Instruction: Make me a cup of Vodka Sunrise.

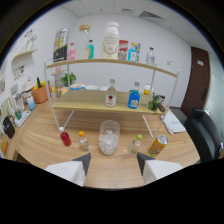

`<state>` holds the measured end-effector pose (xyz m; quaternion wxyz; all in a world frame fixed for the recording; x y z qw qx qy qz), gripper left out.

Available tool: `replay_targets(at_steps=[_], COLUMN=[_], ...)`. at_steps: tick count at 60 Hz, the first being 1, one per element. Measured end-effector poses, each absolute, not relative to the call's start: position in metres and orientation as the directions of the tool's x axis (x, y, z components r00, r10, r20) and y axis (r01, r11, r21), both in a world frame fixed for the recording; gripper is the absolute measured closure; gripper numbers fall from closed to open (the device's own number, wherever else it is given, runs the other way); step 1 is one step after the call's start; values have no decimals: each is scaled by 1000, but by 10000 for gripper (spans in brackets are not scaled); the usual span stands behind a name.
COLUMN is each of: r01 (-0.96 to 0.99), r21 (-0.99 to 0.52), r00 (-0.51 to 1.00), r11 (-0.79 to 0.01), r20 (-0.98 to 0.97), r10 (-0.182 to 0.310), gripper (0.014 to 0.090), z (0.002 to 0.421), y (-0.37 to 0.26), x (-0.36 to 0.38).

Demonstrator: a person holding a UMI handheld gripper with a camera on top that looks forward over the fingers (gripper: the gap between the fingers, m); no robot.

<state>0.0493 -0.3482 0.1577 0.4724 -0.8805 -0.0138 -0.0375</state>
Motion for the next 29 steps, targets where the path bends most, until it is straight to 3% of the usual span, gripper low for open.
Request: replay_targets(at_steps=[29], r01=[64], r21=[-824], r00=[997], r11=[-563], r20=[82], r10=[-6], gripper=[186], z=[159], y=[-351], x=[43])
